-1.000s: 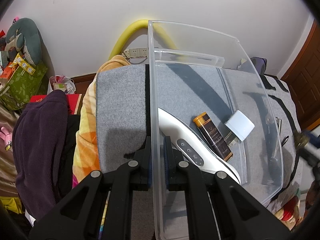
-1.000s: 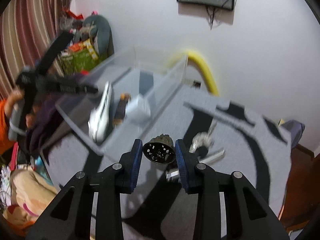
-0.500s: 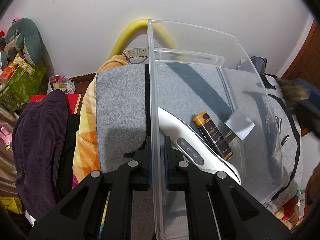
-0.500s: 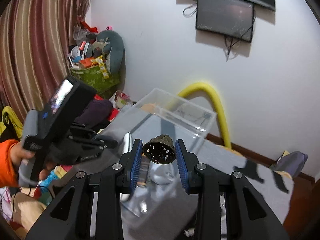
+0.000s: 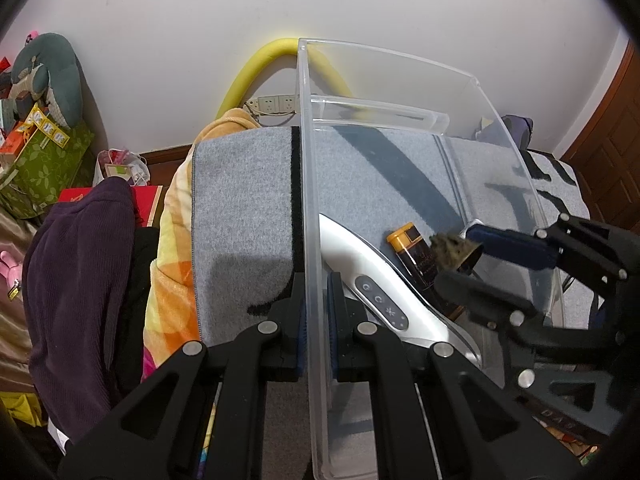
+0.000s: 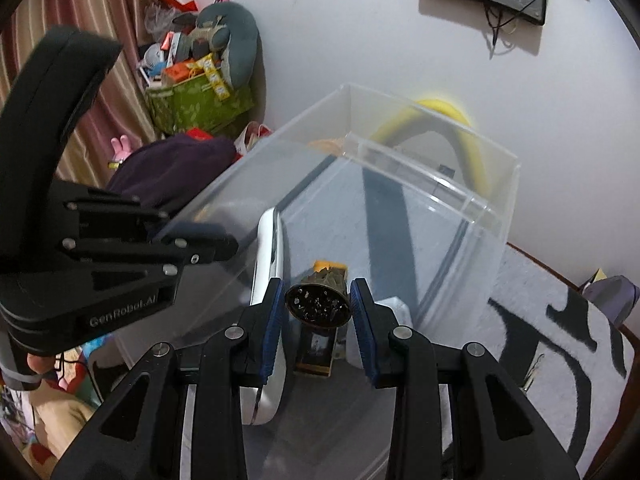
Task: Organize rigid objects
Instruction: 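Drop the dark brush-like object into the box with the right tool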
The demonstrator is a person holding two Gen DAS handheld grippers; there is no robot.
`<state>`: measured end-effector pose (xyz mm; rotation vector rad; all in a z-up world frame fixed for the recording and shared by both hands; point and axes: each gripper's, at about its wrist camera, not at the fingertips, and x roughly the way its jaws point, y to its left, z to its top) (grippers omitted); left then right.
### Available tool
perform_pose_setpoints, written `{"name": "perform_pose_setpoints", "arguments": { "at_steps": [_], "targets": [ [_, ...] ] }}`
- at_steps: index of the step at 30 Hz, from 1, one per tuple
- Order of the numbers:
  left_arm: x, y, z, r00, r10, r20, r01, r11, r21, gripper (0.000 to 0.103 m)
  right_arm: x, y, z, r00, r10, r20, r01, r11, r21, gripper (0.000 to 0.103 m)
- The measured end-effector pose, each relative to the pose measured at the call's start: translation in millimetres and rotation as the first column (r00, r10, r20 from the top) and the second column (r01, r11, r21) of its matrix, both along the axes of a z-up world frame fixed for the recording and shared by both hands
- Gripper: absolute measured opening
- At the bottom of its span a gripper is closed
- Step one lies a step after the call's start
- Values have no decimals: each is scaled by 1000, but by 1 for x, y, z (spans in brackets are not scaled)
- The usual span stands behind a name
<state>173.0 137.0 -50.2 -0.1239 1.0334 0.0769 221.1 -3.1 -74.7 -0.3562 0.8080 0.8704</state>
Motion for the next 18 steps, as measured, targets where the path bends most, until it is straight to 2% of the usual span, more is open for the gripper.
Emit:
{"name": "perform_pose_setpoints", "arguments": {
  "at_steps": [5,7,9,15,18],
  "targets": [
    [-1,-1,0,1000,1,1,-1,1000,-2,7,-2,-5,3,1000,-17,-2,17,1000,-19,32],
    [-1,-1,0,1000,1,1,-1,1000,-2,7,-3,-14,9,1000,-14,-16,14,1000,6,45],
    [-1,-1,0,1000,1,1,-1,1000,-1,7,-3,-24,16,1000,-25,-4,25,999,34,50],
    [-1,-1,-1,1000,-1,0,1,1000,3,7,-1,-71,46,993,-108,55,103,991,88,50],
    [-1,0,-1,1000,-2,-1,2,1000,5,7,2,-97,60,977,-178,115,168,982,88,51]
  ]
}}
